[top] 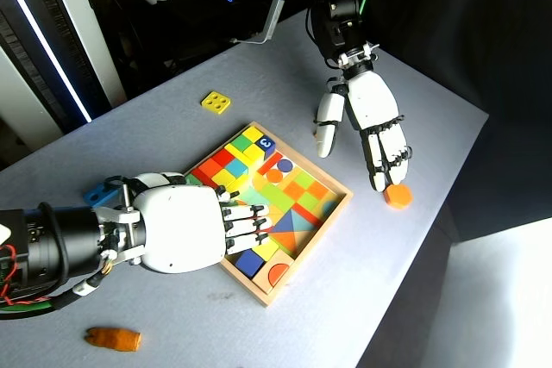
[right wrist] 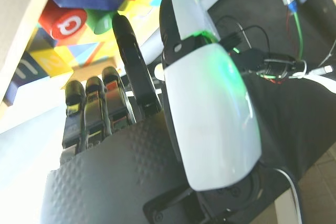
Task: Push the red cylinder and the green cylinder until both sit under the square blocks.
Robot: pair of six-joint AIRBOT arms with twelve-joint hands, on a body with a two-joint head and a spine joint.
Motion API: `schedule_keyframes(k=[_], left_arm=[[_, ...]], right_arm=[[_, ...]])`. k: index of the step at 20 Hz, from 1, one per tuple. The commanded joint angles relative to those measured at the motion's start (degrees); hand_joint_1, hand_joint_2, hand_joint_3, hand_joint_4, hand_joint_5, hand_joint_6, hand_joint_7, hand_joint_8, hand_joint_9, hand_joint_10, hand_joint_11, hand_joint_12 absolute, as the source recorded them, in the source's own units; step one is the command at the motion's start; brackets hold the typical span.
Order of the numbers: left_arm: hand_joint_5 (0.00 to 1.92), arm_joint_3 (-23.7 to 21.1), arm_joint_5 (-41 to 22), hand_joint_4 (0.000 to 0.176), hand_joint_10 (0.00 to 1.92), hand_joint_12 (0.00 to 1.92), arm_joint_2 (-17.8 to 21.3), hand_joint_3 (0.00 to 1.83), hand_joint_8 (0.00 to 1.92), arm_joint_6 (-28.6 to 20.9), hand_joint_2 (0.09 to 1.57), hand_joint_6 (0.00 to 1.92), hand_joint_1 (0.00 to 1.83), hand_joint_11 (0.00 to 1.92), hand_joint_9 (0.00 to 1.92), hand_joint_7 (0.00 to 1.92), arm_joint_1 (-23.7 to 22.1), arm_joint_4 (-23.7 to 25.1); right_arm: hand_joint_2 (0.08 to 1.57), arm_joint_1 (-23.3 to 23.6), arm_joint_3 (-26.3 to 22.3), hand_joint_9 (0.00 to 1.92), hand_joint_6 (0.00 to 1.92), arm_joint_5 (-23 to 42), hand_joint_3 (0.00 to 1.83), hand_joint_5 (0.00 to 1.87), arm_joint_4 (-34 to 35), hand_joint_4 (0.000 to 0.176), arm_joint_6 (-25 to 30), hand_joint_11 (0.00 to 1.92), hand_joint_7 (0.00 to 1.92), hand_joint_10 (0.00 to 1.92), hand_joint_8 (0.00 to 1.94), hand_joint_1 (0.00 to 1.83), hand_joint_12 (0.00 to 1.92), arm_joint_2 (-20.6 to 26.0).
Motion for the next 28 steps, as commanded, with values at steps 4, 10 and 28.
schedule_keyframes(k=[4, 10, 28], left_arm=[[0.05, -0.1, -6.4, 0.138, 0.0, 0.35, 0.6, 0.0, 0.0, -0.1, 1.19, 0.0, 0.0, 0.0, 0.02, 0.0, -0.2, -0.9], [0.06, -0.1, -6.4, 0.123, 0.0, 0.36, 0.7, 0.0, 0.0, 0.0, 1.22, 0.0, 0.0, 0.0, 0.03, 0.0, -0.1, -1.1], [0.06, -0.2, -6.4, 0.128, 0.0, 0.33, 0.7, 0.0, 0.0, 0.1, 1.21, 0.0, 0.0, 0.0, 0.02, 0.0, 0.2, -1.4]], right_arm=[[1.11, 0.1, -0.4, 0.0, 0.0, 0.9, 0.0, 0.69, 1.8, 0.129, 0.5, 0.0, 0.05, 0.0, 0.0, 0.44, 0.31, 0.7], [1.11, 0.1, -0.9, 0.0, 0.0, 1.1, 0.0, 0.69, 1.4, 0.123, 0.8, 0.0, 0.06, 0.0, 0.0, 0.43, 0.41, 1.2], [1.11, 0.9, -1.2, 0.0, 0.0, 1.2, 0.0, 0.68, 0.6, 0.121, 1.5, 0.0, 0.06, 0.0, 0.0, 0.45, 0.48, 1.5]])
